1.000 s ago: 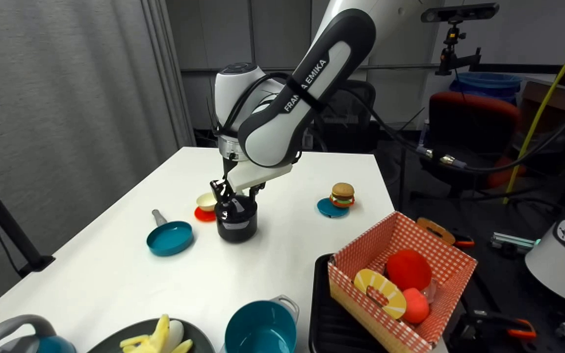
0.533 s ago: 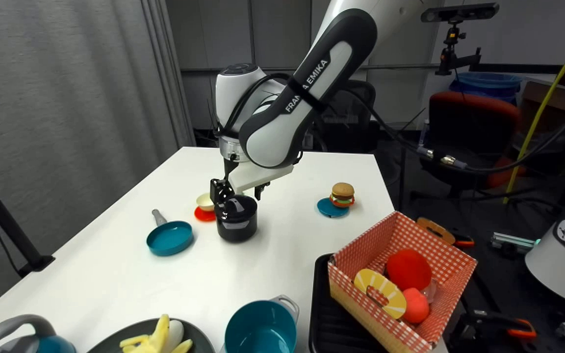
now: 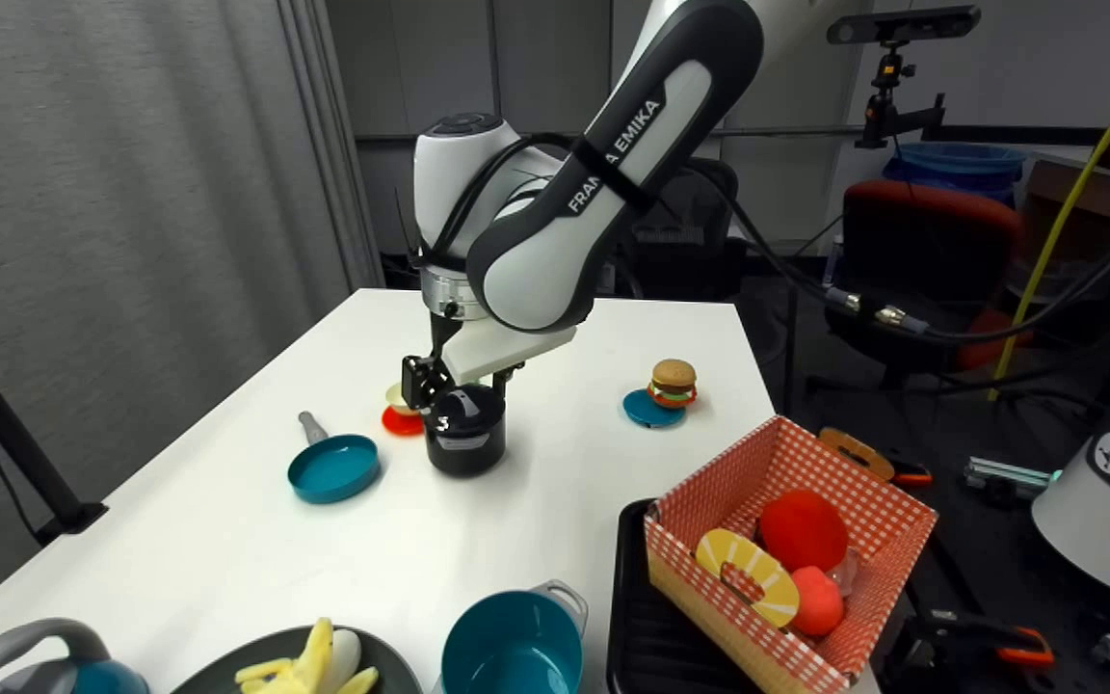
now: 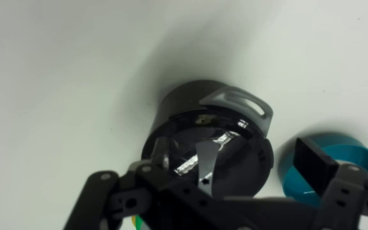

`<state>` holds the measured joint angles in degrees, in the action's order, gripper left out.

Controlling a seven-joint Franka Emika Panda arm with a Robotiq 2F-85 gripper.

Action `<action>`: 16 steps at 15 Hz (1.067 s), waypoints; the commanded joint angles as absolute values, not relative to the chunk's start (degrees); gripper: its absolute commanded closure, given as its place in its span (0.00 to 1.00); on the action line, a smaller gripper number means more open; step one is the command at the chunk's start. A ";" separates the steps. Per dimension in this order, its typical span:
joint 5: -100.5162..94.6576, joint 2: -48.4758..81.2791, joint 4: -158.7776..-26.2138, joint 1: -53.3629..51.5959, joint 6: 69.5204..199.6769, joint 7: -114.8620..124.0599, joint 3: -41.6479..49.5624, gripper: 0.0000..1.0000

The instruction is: Pick up the lid from the table and put it on the black pot

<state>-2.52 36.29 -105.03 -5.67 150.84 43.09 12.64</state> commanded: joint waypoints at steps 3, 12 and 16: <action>-4.32 30.31 -112.22 -9.97 152.27 45.39 14.38 0.00; -11.30 21.24 -122.13 -12.24 149.65 42.74 13.67 0.00; -13.89 16.78 -125.77 -11.14 148.42 39.54 12.36 0.00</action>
